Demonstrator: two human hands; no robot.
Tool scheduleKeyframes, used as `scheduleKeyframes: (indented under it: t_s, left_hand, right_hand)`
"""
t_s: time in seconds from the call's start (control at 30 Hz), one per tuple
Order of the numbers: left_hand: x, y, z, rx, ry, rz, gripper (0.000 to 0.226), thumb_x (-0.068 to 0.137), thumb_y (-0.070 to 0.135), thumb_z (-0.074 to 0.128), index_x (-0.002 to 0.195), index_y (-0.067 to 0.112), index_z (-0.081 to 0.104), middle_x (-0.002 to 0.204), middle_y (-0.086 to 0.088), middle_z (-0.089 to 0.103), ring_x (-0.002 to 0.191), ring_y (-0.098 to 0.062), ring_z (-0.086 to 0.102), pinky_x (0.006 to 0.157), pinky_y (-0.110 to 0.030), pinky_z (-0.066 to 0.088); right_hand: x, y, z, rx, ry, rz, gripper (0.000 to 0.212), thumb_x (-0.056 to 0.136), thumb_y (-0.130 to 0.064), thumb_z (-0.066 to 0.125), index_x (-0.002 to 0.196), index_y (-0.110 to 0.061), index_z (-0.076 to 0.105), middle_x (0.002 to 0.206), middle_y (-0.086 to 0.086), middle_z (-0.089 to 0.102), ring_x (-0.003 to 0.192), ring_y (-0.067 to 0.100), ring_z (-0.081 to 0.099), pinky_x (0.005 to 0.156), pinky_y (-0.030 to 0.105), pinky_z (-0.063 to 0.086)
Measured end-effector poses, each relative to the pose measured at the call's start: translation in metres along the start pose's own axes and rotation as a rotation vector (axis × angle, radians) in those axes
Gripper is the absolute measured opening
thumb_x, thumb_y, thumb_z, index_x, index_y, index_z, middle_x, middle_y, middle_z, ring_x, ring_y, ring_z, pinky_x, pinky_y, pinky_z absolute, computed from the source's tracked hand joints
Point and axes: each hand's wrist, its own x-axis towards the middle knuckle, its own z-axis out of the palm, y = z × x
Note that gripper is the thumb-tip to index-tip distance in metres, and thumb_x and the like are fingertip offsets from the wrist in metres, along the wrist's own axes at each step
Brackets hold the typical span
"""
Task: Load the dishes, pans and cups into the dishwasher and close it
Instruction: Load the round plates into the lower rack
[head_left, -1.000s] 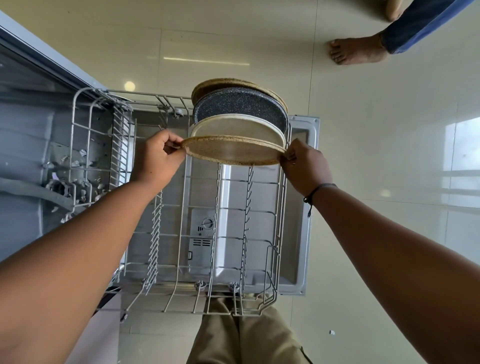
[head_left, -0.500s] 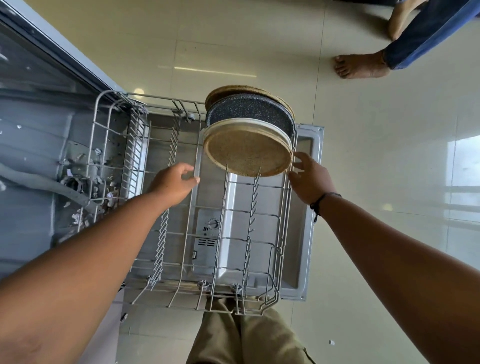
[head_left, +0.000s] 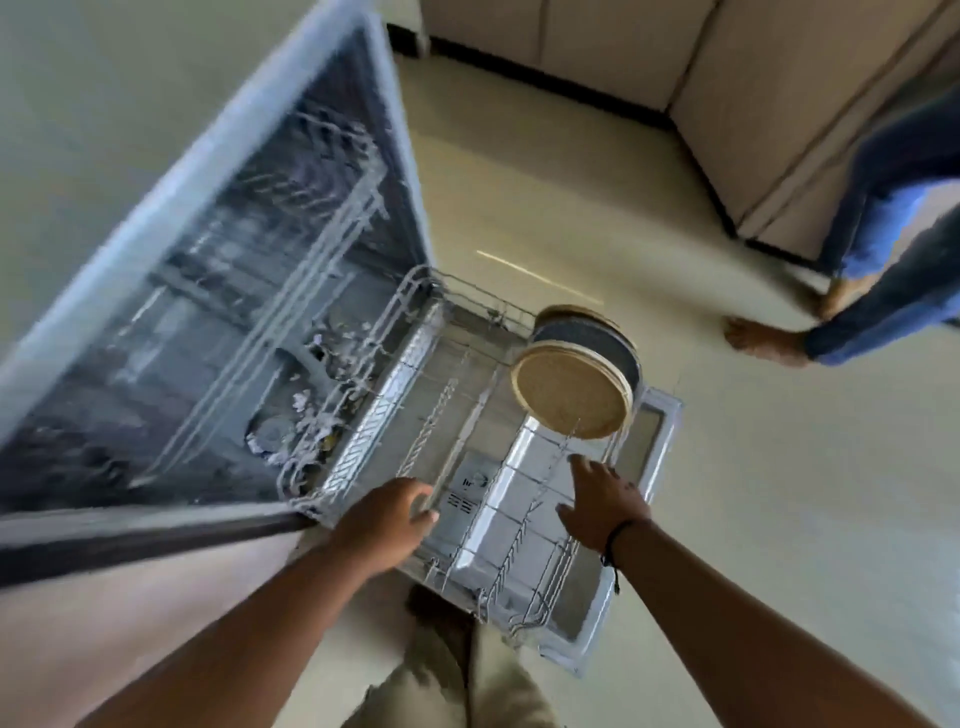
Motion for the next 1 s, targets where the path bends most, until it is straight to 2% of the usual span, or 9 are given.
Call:
scheduleKeyframes:
  t_s: [0.07,0.2,0.3,0.43,0.5,0.63,0.77,0.9,1.0]
  left_hand:
    - [-0.047,-0.002,-0.002,0.009,0.041,-0.002,0.044,0.093,0.043,0.054,0.133,0.025,0.05,0.135,0.003,0.054,0.117,-0.015,0.056,0.094,-0.025,0.044]
    - [-0.141,-0.025,-0.004,-0.025,0.218,-0.002,0.043,0.088,0.044,0.056,0.126,0.024,0.057,0.128,0.003,0.06,0.114,-0.016,0.058,0.096,-0.025,0.043]
    - [-0.201,-0.049,0.0,-0.032,0.336,-0.028,0.05,0.085,0.047,0.049,0.13,0.024,0.055,0.131,0.003,0.057,0.12,-0.018,0.054,0.1,-0.024,0.039]
    - [-0.297,-0.084,0.006,-0.071,0.531,-0.103,0.055,0.086,0.044,0.046,0.136,0.022,0.05,0.14,0.0,0.051,0.129,-0.021,0.047,0.105,-0.026,0.034]
    - [-0.359,-0.11,0.019,-0.075,0.599,-0.168,0.054,0.089,0.044,0.047,0.138,0.022,0.047,0.145,-0.001,0.045,0.133,-0.022,0.042,0.108,-0.027,0.03]
    - [-0.494,-0.171,0.047,-0.076,0.751,-0.372,0.055,0.089,0.048,0.046,0.139,0.023,0.045,0.148,-0.002,0.042,0.133,-0.022,0.041,0.108,-0.03,0.031]
    - [-0.61,-0.215,0.073,-0.154,0.95,-0.61,0.072,0.078,0.059,0.029,0.134,0.02,0.05,0.14,-0.002,0.05,0.127,-0.023,0.047,0.105,-0.033,0.036]
    - [-0.682,-0.241,0.09,-0.214,1.095,-0.773,0.056,0.091,0.048,0.049,0.14,0.022,0.044,0.145,0.002,0.044,0.134,-0.016,0.04,0.109,-0.029,0.03]
    - [-0.721,-0.262,0.096,-0.25,1.177,-0.898,0.051,0.091,0.045,0.051,0.136,0.023,0.047,0.142,0.003,0.046,0.131,-0.016,0.042,0.107,-0.029,0.032]
  right_hand:
    - [-0.024,-0.029,-0.012,-0.179,0.002,-0.132,0.064,0.089,-0.045,0.052,0.141,-0.019,0.026,0.138,0.008,0.045,0.129,0.028,0.04,0.103,0.042,0.039]
    - [-0.08,-0.101,-0.03,-0.427,0.066,-0.446,0.068,0.091,-0.045,0.049,0.146,-0.017,0.022,0.14,0.007,0.042,0.133,0.028,0.033,0.106,0.04,0.034]
    - [-0.12,-0.155,-0.031,-0.579,0.129,-0.64,0.07,0.088,-0.046,0.05,0.145,-0.016,0.024,0.139,0.01,0.044,0.131,0.031,0.034,0.104,0.042,0.034]
    - [-0.197,-0.24,-0.012,-0.692,0.2,-0.8,0.072,0.089,-0.045,0.051,0.148,-0.017,0.021,0.147,0.012,0.036,0.14,0.032,0.023,0.11,0.045,0.027]
    - [-0.243,-0.282,0.011,-0.754,0.227,-0.884,0.071,0.09,-0.045,0.05,0.148,-0.016,0.021,0.148,0.013,0.035,0.14,0.032,0.024,0.111,0.045,0.027]
    - [-0.34,-0.368,0.067,-0.708,0.177,-1.053,0.071,0.087,-0.048,0.053,0.145,-0.018,0.024,0.139,0.009,0.045,0.132,0.029,0.034,0.105,0.043,0.037]
    - [-0.442,-0.45,0.114,-0.708,0.102,-1.292,0.07,0.087,-0.045,0.055,0.145,-0.02,0.026,0.141,0.007,0.043,0.13,0.027,0.037,0.104,0.041,0.038]
    - [-0.519,-0.519,0.149,-0.672,0.091,-1.465,0.07,0.086,-0.046,0.056,0.145,-0.022,0.027,0.144,0.006,0.041,0.132,0.025,0.037,0.107,0.04,0.036]
    - [-0.56,-0.566,0.168,-0.603,0.045,-1.567,0.074,0.086,-0.047,0.058,0.147,-0.023,0.024,0.146,0.004,0.039,0.134,0.022,0.036,0.109,0.039,0.035]
